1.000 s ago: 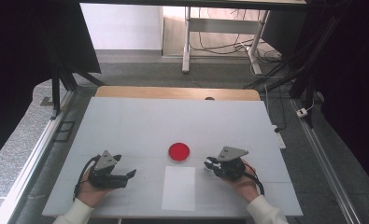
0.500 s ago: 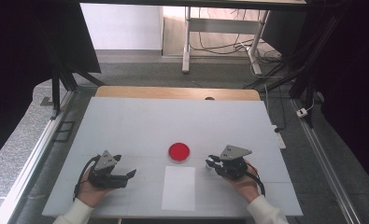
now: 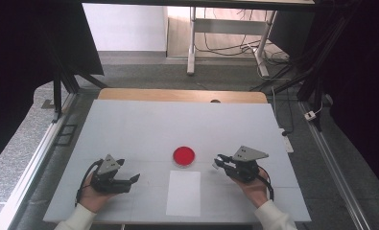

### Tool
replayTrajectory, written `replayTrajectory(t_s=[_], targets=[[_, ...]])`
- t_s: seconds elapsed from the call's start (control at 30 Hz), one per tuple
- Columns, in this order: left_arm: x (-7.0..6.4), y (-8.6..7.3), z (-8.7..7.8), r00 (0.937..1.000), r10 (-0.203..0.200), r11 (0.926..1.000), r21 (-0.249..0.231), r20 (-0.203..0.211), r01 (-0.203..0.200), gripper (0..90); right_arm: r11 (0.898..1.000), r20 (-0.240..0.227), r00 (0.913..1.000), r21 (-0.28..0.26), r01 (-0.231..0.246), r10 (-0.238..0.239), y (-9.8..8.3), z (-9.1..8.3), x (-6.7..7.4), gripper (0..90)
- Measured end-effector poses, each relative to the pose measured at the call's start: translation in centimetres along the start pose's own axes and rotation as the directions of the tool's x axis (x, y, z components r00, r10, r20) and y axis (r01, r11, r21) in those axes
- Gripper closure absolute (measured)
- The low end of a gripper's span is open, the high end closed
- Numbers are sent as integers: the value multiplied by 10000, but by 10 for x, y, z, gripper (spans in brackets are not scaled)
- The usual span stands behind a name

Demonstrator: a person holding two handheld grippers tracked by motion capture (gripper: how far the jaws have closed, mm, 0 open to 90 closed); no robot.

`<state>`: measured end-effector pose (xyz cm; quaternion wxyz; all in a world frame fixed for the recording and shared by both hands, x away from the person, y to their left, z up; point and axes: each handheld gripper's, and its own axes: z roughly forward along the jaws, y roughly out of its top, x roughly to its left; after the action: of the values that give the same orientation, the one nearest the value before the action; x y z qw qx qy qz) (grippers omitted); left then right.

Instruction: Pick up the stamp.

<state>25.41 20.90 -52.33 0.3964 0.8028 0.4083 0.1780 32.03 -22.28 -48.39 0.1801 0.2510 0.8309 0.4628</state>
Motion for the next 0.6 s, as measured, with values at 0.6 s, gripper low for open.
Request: replayTrajectory(t_s=[0.6], targets=[[0,0,1,10000,33,10000,56,-50,-33,179,9974,-15,9999,-709,-147,147,11,-11,3,752]])
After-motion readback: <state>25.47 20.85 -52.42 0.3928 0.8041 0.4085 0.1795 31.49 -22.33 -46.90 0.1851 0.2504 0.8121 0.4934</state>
